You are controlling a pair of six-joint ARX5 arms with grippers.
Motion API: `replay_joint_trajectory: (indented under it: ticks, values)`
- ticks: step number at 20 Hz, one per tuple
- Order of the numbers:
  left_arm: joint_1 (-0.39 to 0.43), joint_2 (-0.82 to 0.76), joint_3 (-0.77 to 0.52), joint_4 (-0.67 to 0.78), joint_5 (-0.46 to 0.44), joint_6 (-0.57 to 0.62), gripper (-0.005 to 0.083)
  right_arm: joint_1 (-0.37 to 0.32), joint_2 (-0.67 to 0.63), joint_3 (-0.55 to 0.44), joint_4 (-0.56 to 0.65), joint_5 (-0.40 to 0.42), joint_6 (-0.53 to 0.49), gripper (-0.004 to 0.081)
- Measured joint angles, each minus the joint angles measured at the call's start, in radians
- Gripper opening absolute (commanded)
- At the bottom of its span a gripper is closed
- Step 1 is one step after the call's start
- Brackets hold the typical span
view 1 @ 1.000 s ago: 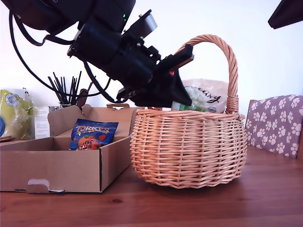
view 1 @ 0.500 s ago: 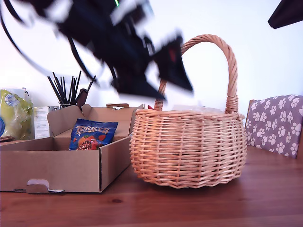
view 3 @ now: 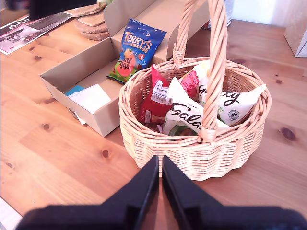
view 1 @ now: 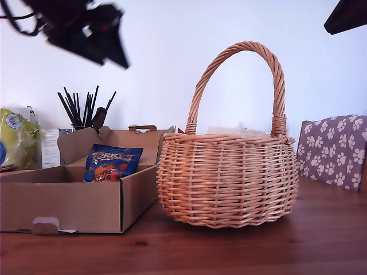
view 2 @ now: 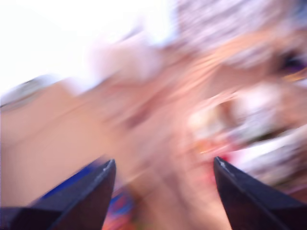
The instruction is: Move the bags of Easter eggs from the cardboard box on the left into the woven basket on the right side.
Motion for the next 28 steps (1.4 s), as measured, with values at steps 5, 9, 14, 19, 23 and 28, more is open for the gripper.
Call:
replay_joint_trajectory:
  ticks: [5,9,14,19,23,28]
  values:
    - [0.172,0.067,0.0,0.029,0.182,0.193,0.0572,0.0,0.0,0.0,0.0,-0.003,0.0,-0.0013]
    - [0.25,0.115,0.0,0.023,0.249,0.22,0.0571,0.0,0.0,0.0,0.0,-0.005,0.0,-0.0013]
    - [0.274,0.148,0.0,-0.003,0.288,0.201,0.0571,0.0,0.0,0.0,0.0,-0.005,0.0,-0.0013]
    - [0.262,0.284,0.0,-0.031,0.324,0.034,0.0612,0.0,0.0,0.0,0.0,-0.005,-0.001,-0.0013]
    - [0.178,0.431,0.0,-0.002,0.192,-0.079,0.0685,0.0,0.0,0.0,0.002,-0.005,-0.001,-0.0013]
    - [0.076,0.448,0.0,0.11,0.013,-0.226,0.0734,0.0,0.0,0.0,0.004,-0.005,-0.001,-0.0013]
